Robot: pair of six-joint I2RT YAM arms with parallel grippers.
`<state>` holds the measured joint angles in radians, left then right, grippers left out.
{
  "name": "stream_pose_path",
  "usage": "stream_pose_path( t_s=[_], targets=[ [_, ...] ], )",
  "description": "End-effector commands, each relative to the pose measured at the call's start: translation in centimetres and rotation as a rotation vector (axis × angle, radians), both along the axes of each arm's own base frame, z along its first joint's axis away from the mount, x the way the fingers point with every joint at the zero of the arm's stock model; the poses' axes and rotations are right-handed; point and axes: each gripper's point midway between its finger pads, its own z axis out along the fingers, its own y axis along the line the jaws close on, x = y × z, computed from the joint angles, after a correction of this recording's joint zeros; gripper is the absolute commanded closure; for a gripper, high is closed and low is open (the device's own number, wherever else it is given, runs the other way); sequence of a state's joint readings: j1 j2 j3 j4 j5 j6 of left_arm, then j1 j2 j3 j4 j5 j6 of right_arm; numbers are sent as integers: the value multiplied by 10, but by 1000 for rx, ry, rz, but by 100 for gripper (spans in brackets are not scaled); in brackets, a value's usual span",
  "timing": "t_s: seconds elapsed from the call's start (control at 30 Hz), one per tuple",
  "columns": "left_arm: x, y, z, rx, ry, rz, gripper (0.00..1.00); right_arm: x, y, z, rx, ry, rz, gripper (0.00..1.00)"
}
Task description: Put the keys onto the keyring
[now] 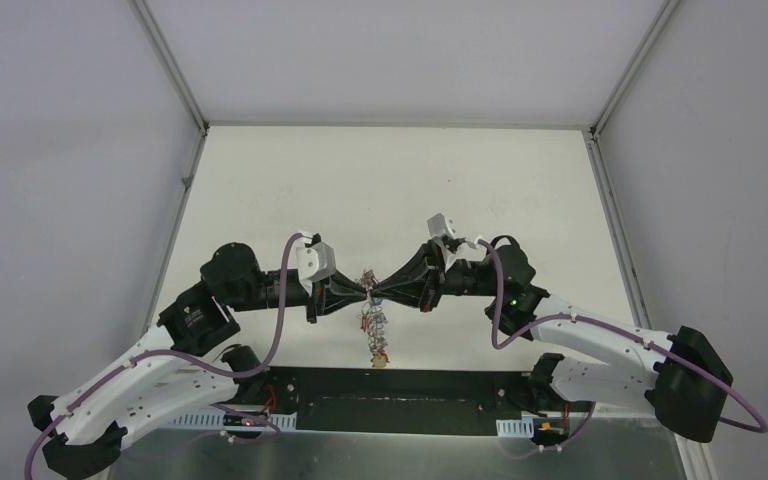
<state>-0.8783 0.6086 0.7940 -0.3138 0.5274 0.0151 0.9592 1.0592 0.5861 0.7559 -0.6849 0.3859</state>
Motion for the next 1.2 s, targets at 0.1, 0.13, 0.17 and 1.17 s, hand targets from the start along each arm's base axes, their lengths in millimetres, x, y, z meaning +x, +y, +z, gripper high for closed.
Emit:
stream_pose_path(
  t_s=[0.1, 0.13, 0.17, 1.17],
  targets=[
    [-8, -1, 26, -67, -56, -40, 88, -2, -7, 36, 116, -81, -15, 100],
    [-8, -1, 26, -69, -53, -40, 85, -2, -7, 36, 115, -81, -14, 100],
    [-8, -2, 26, -68, -49, -40, 81, -2, -7, 36, 115, -81, -14, 100],
    [-3, -1, 33, -101, -68, -7, 90, -1, -5, 27, 84, -67, -13, 100]
  ],
)
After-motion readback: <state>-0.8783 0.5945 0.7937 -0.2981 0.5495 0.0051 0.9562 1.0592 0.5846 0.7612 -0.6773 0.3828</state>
